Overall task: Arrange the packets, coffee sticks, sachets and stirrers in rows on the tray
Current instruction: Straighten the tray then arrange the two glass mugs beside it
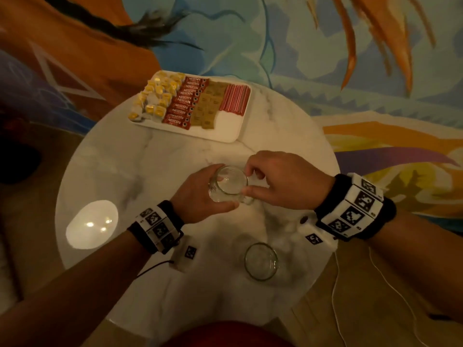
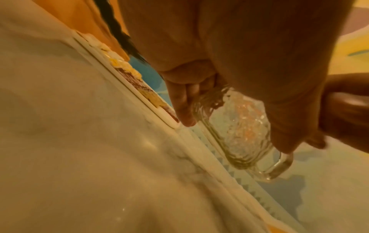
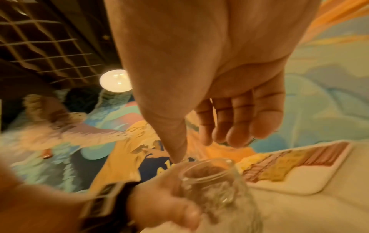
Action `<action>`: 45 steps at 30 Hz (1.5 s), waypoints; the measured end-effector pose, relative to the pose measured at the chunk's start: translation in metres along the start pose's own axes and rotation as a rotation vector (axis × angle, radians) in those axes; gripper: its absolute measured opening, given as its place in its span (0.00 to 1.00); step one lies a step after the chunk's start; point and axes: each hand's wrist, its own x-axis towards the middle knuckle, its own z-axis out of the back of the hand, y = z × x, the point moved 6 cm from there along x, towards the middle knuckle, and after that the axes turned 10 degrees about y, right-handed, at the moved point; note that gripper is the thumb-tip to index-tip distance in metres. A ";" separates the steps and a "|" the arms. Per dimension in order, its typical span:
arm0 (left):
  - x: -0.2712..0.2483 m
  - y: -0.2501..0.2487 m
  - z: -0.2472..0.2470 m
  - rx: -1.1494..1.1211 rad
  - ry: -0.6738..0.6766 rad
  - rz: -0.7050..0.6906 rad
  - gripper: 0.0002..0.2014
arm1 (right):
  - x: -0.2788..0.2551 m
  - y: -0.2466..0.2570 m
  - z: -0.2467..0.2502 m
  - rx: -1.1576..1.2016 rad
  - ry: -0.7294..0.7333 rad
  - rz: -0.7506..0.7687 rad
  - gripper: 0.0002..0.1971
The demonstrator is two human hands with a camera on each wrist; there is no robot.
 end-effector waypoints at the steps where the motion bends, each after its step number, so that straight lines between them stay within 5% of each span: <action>1: -0.003 0.008 0.004 0.028 -0.015 0.027 0.39 | -0.005 0.011 -0.005 -0.013 0.041 0.061 0.18; 4: -0.012 0.023 0.010 0.067 -0.047 0.060 0.41 | -0.018 0.034 -0.041 -0.046 0.274 0.220 0.22; 9: -0.026 0.026 0.009 -0.002 -0.088 0.093 0.36 | -0.032 0.040 -0.113 -0.068 0.628 0.267 0.35; 14: -0.034 0.025 0.002 -0.032 -0.091 0.082 0.35 | -0.035 0.039 -0.136 -0.144 0.718 0.285 0.40; 25: -0.026 0.043 0.024 -0.095 -0.165 0.136 0.37 | 0.029 -0.005 -0.089 -0.181 0.512 0.119 0.26; 31: -0.016 0.057 0.041 -0.096 -0.198 0.159 0.38 | 0.090 -0.062 -0.055 -0.079 0.341 -0.095 0.39; 38: -0.002 0.067 0.050 -0.127 -0.206 0.153 0.35 | 0.129 -0.105 -0.020 0.032 0.170 -0.256 0.37; 41: 0.010 0.065 0.055 -0.143 -0.202 0.140 0.35 | 0.131 -0.105 -0.014 0.037 0.149 -0.242 0.39; 45: 0.038 0.059 0.068 -0.104 -0.205 0.100 0.36 | 0.125 -0.092 0.014 0.125 -0.115 -0.137 0.23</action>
